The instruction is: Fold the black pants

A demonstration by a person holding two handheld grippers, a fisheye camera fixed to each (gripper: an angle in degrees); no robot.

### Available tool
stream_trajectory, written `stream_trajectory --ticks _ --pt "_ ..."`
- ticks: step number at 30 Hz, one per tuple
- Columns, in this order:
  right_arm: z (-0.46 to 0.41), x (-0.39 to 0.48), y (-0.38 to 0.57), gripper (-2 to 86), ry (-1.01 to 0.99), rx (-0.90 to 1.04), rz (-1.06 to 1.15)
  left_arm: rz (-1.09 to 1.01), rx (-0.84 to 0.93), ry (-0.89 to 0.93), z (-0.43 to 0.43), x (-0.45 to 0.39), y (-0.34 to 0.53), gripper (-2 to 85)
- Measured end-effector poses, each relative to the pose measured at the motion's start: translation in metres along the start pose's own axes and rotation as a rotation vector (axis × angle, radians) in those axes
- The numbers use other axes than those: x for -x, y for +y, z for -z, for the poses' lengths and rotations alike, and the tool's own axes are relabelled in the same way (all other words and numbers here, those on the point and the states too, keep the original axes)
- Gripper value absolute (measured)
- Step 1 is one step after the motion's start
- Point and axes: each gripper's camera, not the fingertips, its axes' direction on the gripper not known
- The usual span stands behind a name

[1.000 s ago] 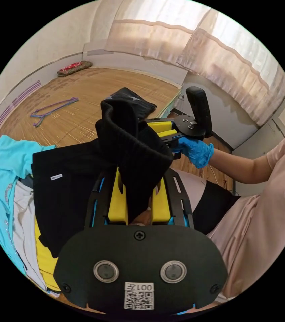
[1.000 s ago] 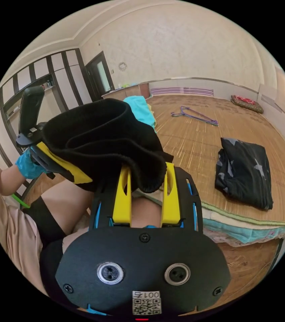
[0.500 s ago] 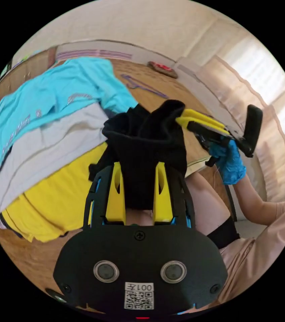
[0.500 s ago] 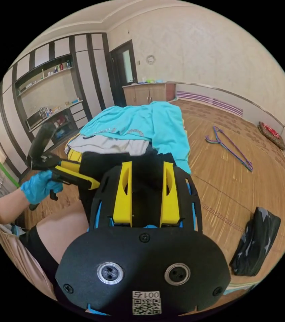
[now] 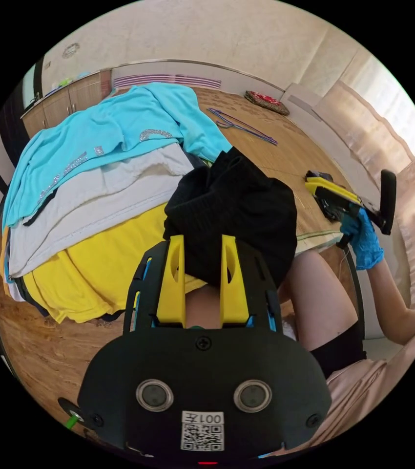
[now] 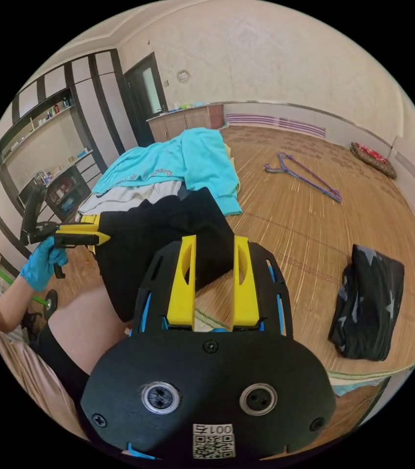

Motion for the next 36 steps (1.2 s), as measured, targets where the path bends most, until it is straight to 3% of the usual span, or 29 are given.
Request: stream_trajectory --ticks 7,14,19,27,31,36 --pt "-0.030 0.016 -0.026 11.4 -0.033 0.020 0.067 0.042 0.020 -0.068 -0.009 0.002 0.015 5.8" --pt "-0.070 0.040 -0.072 11.6 -0.124 0.040 0.164 0.046 0.022 -0.013 -0.013 0.007 0.030 5.6" --pt "-0.120 0.043 -0.104 10.2 -0.261 0.092 0.083 0.051 0.018 0.019 -0.013 0.012 0.031 5.5" --pt "-0.104 0.056 -0.135 3.5 -0.256 0.011 0.212 0.029 -0.088 0.014 -0.001 0.004 0.037 3.0" --pt "-0.124 0.075 -0.153 3.2 -0.152 0.085 0.337 0.022 -0.067 -0.022 -0.011 0.004 0.036 2.6" --pt "-0.165 0.077 -0.155 5.1 -0.143 0.171 0.316 0.051 -0.030 0.012 -0.020 0.018 0.039 2.6"
